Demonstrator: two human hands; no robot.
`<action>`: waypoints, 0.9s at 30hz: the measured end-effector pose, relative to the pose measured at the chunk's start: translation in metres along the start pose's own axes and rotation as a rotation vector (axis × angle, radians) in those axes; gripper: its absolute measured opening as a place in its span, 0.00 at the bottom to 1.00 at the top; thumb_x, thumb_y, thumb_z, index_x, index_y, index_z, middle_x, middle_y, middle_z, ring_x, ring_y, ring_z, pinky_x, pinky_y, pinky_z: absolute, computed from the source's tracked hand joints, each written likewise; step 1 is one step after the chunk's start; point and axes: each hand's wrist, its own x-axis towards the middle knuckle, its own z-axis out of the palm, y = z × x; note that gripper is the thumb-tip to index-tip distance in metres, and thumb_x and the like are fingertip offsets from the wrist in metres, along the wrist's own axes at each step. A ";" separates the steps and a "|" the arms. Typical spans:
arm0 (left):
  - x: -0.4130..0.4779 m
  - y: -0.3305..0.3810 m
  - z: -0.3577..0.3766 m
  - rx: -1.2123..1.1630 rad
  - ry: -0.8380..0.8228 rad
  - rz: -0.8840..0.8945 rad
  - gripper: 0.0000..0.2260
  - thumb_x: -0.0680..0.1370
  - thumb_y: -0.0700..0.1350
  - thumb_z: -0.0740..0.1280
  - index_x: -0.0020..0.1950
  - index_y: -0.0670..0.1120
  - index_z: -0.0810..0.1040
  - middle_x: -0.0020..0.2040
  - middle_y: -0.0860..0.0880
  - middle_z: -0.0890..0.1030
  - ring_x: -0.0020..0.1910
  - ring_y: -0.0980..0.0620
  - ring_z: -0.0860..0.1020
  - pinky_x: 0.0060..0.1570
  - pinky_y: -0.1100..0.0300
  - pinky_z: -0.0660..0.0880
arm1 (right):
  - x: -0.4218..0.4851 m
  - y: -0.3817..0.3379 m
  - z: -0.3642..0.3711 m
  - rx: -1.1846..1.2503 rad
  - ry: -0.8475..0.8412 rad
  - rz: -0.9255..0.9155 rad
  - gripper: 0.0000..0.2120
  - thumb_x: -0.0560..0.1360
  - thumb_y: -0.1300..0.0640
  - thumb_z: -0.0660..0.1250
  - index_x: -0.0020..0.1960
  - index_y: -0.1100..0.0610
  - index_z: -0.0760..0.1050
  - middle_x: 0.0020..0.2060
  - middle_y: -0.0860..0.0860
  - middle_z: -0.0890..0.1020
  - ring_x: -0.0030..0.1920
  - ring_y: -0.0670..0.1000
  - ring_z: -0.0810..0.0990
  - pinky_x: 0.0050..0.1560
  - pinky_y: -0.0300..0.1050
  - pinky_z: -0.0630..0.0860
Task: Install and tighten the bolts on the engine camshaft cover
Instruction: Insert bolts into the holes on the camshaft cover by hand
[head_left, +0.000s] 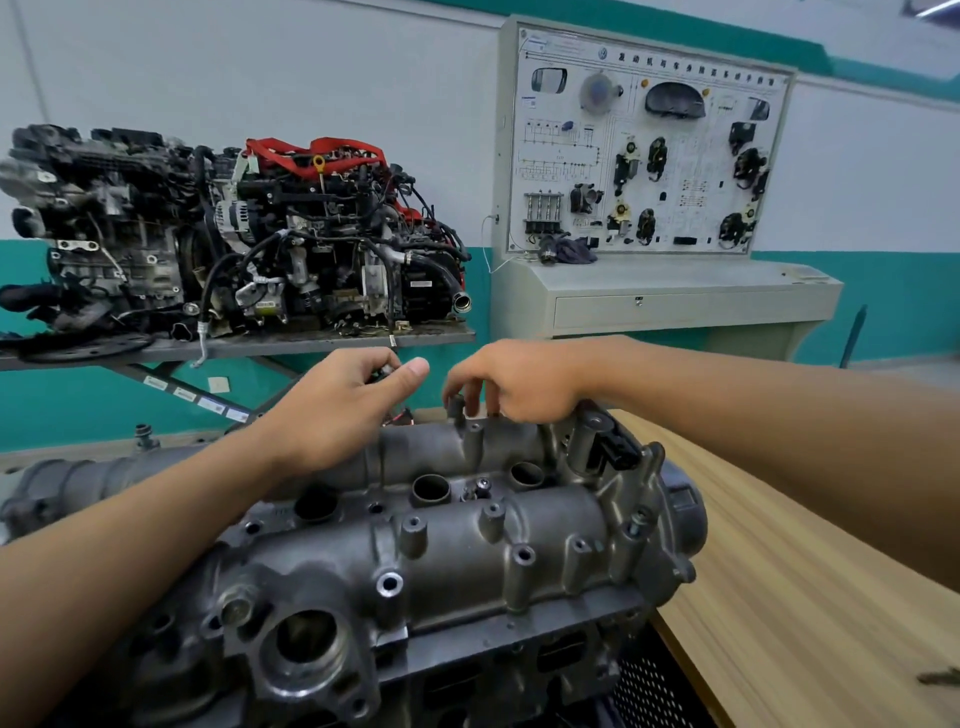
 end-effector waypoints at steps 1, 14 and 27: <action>0.000 0.000 -0.002 -0.011 -0.004 -0.010 0.21 0.81 0.59 0.63 0.40 0.42 0.74 0.22 0.56 0.71 0.21 0.60 0.64 0.23 0.64 0.61 | 0.003 -0.004 0.001 -0.040 0.009 0.001 0.26 0.72 0.71 0.57 0.65 0.53 0.75 0.51 0.48 0.83 0.42 0.44 0.78 0.41 0.32 0.73; -0.010 0.027 0.000 -0.557 -0.282 -0.252 0.28 0.80 0.70 0.50 0.52 0.47 0.73 0.29 0.51 0.61 0.23 0.55 0.56 0.21 0.68 0.55 | -0.022 -0.049 -0.027 0.388 0.399 -0.061 0.07 0.78 0.59 0.66 0.50 0.61 0.82 0.36 0.51 0.84 0.34 0.45 0.80 0.35 0.41 0.78; -0.025 0.072 0.012 -0.660 -0.490 -0.253 0.17 0.85 0.56 0.53 0.47 0.45 0.72 0.28 0.50 0.66 0.20 0.56 0.57 0.16 0.70 0.54 | -0.106 -0.059 -0.028 0.397 0.557 0.069 0.05 0.79 0.59 0.68 0.45 0.59 0.80 0.34 0.51 0.84 0.32 0.45 0.83 0.36 0.45 0.82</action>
